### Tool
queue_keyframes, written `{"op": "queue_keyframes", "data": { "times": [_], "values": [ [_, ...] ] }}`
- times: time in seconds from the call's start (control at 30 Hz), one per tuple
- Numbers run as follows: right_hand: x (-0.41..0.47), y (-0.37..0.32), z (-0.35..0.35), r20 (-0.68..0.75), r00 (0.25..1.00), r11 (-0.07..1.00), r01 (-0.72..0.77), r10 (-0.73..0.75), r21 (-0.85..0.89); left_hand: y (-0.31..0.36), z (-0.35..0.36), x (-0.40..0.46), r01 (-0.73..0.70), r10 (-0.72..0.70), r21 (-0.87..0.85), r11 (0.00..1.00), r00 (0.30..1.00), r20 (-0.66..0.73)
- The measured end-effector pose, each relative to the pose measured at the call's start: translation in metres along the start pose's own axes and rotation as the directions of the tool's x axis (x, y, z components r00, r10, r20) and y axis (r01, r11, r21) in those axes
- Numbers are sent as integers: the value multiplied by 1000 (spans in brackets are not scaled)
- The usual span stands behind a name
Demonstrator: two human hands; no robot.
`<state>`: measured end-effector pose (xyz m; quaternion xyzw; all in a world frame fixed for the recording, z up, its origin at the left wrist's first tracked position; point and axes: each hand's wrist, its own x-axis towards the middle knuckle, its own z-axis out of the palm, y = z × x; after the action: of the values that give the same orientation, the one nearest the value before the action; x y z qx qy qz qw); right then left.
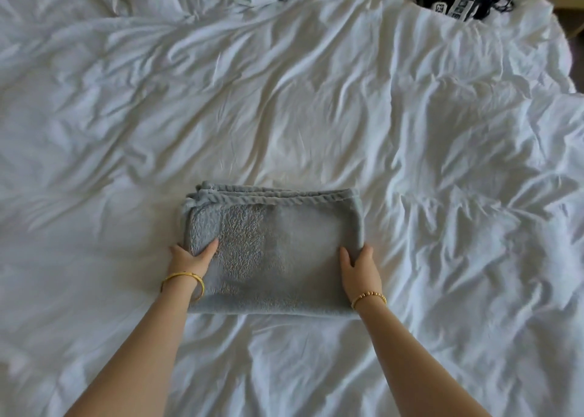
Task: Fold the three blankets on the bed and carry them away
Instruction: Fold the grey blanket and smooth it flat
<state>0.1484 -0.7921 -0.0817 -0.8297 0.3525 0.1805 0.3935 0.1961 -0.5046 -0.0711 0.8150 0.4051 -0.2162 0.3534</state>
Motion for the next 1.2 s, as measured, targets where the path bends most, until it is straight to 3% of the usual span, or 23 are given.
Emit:
{"op": "queue_keyframes", "data": {
  "times": [0.1,0.2,0.37,0.57,0.77,0.93,1.2],
  "values": [
    [-13,2,-19,164,978,974,-157,130,165,3,-21,-17,45,-45,1,999,990,137],
    [-30,-13,-41,247,962,929,-194,117,316,15,-42,-45,-44,45,-8,999,993,110],
    [-74,-55,-70,288,958,929,-125,20,349,23,-89,-97,-176,179,-69,982,983,37],
    [-147,-110,-71,301,946,968,43,-119,247,-11,-167,-149,-204,187,-155,967,975,-120],
    [-231,-167,-20,314,876,930,332,-367,160,-73,-261,-177,-168,59,-286,943,934,-353],
    [-301,-204,49,313,824,875,481,-472,52,-143,-341,-181,-190,10,-356,915,892,-452],
    [-421,-251,177,312,784,812,581,-537,-63,-276,-453,-160,-149,-92,-470,870,887,-452]
  ]
}}
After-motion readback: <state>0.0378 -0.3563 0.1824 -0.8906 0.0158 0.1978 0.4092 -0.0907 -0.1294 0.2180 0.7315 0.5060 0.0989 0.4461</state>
